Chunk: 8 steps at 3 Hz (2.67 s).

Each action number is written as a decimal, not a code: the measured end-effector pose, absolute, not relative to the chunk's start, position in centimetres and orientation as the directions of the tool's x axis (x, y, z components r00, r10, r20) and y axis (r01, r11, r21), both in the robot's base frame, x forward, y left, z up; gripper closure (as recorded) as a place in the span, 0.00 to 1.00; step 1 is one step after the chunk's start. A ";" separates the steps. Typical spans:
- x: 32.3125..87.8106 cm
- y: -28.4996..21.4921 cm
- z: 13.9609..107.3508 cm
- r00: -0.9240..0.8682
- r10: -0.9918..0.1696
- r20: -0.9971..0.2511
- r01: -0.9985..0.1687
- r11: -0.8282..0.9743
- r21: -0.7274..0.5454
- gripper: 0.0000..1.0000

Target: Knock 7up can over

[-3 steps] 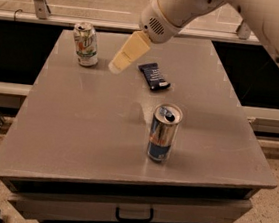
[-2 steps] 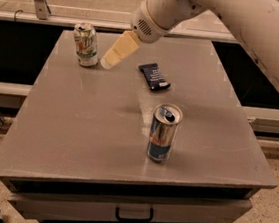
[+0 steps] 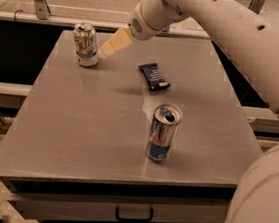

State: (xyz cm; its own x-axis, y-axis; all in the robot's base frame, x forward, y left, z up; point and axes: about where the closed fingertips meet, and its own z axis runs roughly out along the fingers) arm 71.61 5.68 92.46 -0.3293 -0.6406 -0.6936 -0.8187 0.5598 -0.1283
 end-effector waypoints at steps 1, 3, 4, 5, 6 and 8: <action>74.4 7.5 91.7 -0.355 -0.587 -0.727 -0.801 0.592 -0.087 0.00; 75.6 11.5 90.8 -0.353 -0.537 -0.766 -0.817 0.576 -0.027 0.00; 75.6 13.4 90.4 -0.337 -0.513 -0.789 -0.823 0.567 -0.017 0.00; 75.4 14.8 90.1 -0.314 -0.495 -0.810 -0.827 0.562 -0.023 0.00; 75.4 16.2 89.9 -0.293 -0.481 -0.826 -0.833 0.553 -0.027 0.00; 75.6 16.9 89.4 -0.266 -0.476 -0.838 -0.851 0.524 -0.028 0.47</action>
Offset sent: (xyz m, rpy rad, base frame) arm 0.0484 0.0532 -0.0126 0.1520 0.0402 -0.0233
